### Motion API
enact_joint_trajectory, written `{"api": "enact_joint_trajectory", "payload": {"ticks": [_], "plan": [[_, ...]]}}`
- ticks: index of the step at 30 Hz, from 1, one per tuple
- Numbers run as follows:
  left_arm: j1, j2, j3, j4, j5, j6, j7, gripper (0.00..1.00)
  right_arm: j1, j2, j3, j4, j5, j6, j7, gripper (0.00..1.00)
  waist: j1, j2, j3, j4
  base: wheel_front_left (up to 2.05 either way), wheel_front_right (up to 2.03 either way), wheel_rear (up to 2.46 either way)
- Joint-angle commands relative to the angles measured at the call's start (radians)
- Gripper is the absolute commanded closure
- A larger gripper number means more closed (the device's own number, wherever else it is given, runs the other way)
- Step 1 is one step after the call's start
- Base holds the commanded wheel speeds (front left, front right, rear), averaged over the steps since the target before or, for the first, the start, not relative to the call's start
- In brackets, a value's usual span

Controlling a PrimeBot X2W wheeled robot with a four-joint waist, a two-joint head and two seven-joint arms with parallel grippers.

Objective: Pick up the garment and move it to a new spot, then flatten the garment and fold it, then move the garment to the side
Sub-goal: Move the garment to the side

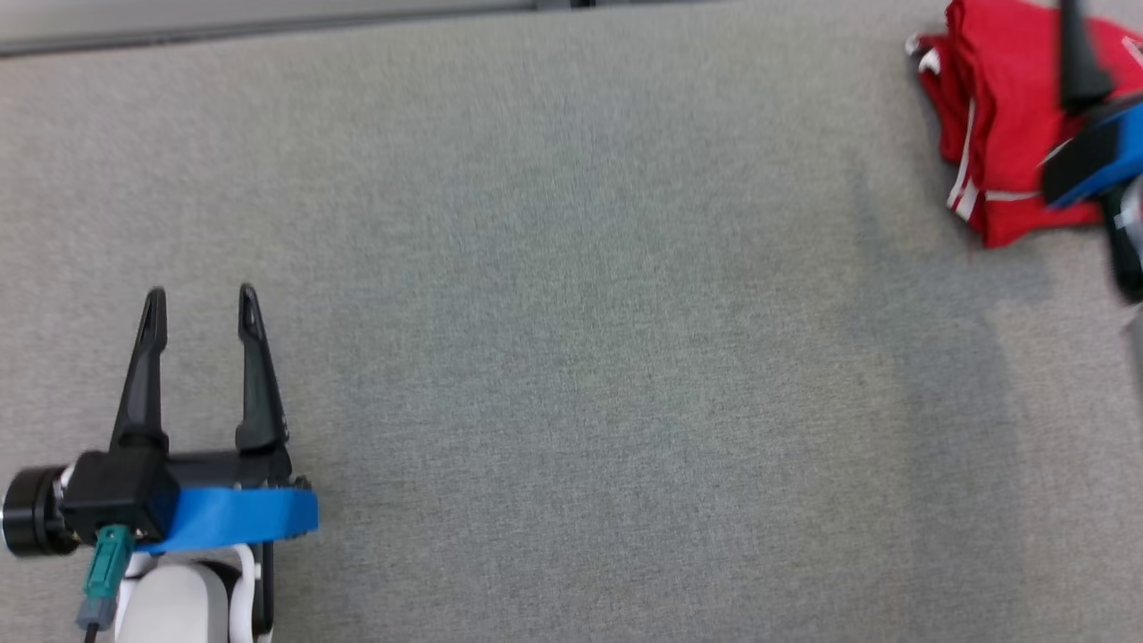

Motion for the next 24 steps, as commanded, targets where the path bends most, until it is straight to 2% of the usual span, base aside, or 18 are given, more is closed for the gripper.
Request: {"api": "enact_joint_trajectory", "payload": {"ticks": [1, 9, 24], "plan": [[0.021, -0.002, 0.008, 0.009, -0.003, 0.007, -0.002, 0.00, 0.045, 0.027, 0.006, -0.032, -0.008, 0.000, -0.002, 0.00, 0.0002, 0.0000, -0.070, 0.009, 0.00, 0.00, 0.00], [0.108, -0.014, 0.022, 0.048, -0.014, 0.003, -0.002, 0.00, 0.260, 0.145, 0.037, -0.150, 0.020, 0.000, -0.002, 0.00, 0.0002, 0.0000, -0.183, 0.017, 0.00, 0.00, 0.00], [0.200, -0.033, 0.020, 0.102, -0.023, 0.002, -0.002, 0.00, 0.661, 0.233, 0.009, -0.308, 0.040, 0.000, -0.003, 0.00, 0.0002, 0.0000, -0.330, 0.030, 0.00, 0.00, 0.00]]}}
